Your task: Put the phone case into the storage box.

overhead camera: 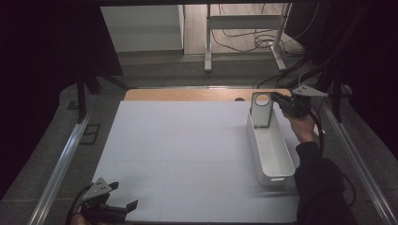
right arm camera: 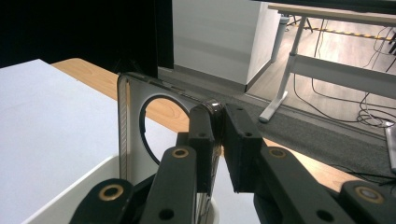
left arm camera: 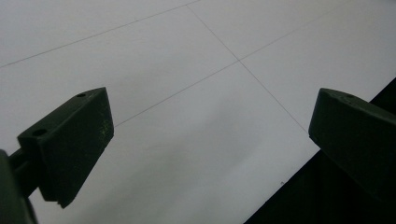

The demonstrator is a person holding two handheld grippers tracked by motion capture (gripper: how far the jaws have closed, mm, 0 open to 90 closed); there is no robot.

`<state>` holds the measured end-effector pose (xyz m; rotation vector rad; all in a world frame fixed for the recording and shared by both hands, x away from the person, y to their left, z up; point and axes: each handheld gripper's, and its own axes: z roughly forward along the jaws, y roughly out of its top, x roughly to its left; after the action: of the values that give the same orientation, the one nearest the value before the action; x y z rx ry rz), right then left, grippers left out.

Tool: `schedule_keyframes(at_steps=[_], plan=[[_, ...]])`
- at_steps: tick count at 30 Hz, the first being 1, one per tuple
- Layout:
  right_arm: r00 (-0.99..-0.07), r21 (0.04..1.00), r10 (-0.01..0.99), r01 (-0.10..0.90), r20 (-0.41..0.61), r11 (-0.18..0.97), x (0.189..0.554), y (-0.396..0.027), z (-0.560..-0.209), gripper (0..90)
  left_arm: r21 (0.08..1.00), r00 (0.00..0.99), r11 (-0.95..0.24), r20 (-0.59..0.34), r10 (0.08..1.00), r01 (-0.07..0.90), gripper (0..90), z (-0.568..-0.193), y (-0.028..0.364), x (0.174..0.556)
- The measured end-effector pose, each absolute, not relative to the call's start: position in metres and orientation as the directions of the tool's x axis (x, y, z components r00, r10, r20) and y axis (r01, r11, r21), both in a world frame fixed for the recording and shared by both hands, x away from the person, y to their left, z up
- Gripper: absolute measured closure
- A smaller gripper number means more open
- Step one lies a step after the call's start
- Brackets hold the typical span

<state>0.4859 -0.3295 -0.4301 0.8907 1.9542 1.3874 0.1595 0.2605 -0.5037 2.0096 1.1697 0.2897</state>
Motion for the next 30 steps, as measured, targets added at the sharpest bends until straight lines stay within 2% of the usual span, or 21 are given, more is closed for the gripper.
schedule_keyframes(at_steps=[8,18,25,30], plan=[[-0.607,0.955,0.793,0.194,-0.062,0.223,0.4855,-0.3317,-0.4326,80.4,0.719,0.551,-0.275,-0.178,0.815,0.638,0.8,-0.5037,0.2605,0.1596],[-0.592,0.951,0.803,0.204,-0.069,0.232,0.4870,-0.3300,-0.4331,73.1,0.719,0.551,-0.276,-0.177,0.815,0.638,0.8,-0.5037,0.2604,0.1595],[-0.589,0.946,0.805,0.215,-0.072,0.242,0.4873,-0.3279,-0.4328,66.1,0.720,0.552,-0.277,-0.175,0.816,0.637,0.6,-0.5036,0.2609,0.1596],[-0.595,0.938,0.801,0.238,-0.063,0.251,0.4855,-0.3270,-0.4314,57.4,0.721,0.552,-0.274,-0.177,0.815,0.636,0.5,-0.5035,0.2613,0.1594]])
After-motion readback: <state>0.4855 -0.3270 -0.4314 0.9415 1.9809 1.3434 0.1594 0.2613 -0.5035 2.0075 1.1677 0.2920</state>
